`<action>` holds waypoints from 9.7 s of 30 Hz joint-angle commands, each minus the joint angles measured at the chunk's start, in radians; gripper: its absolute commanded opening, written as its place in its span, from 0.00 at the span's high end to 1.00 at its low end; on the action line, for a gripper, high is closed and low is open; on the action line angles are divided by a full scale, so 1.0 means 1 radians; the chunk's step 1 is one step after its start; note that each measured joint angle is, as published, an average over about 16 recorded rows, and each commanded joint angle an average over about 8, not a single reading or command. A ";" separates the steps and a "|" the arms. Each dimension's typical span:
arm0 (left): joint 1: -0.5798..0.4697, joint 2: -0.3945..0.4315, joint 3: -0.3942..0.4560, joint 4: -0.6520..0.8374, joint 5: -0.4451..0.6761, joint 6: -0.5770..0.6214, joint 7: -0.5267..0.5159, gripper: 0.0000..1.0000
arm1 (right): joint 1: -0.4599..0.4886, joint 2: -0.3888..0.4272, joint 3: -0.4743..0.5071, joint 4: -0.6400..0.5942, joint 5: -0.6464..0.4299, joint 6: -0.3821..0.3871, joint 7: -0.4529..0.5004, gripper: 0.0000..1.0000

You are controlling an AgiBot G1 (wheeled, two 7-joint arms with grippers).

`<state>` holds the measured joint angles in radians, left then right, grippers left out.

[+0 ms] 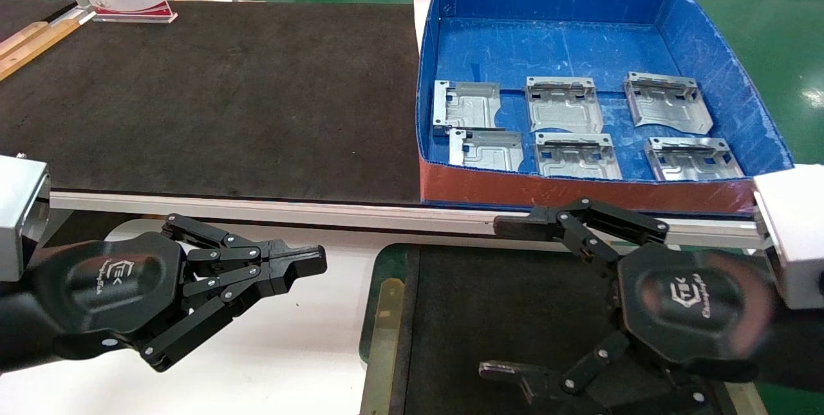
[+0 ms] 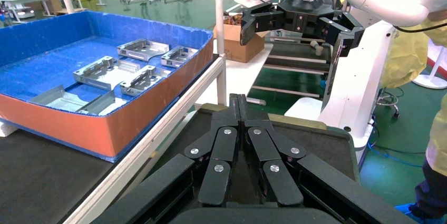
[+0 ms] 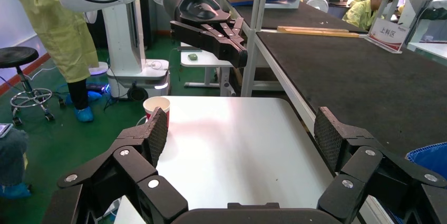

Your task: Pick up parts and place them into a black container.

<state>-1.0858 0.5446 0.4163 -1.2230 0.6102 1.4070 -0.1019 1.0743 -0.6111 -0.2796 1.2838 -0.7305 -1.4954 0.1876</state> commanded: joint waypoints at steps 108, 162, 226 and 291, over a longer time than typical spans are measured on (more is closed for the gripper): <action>0.000 0.000 0.000 0.000 0.000 0.000 0.000 0.00 | 0.700 -0.460 -0.162 -1.368 -0.459 0.831 -0.002 0.35; 0.000 0.000 0.000 0.000 0.000 0.000 0.000 0.00 | 0.655 -0.463 -0.193 -1.290 -0.505 0.837 0.098 1.00; 0.000 0.000 0.000 0.000 0.000 0.000 0.000 0.00 | 0.744 -0.266 -0.178 -1.075 -0.451 0.051 -0.105 1.00; 0.000 0.000 0.000 0.000 0.000 0.000 0.000 0.00 | 0.286 -0.342 -0.368 -0.706 -0.537 -0.033 -0.265 1.00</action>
<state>-1.0858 0.5446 0.4164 -1.2230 0.6102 1.4070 -0.1019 1.3601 -0.9519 -0.6465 0.5785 -1.2668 -1.5250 -0.0786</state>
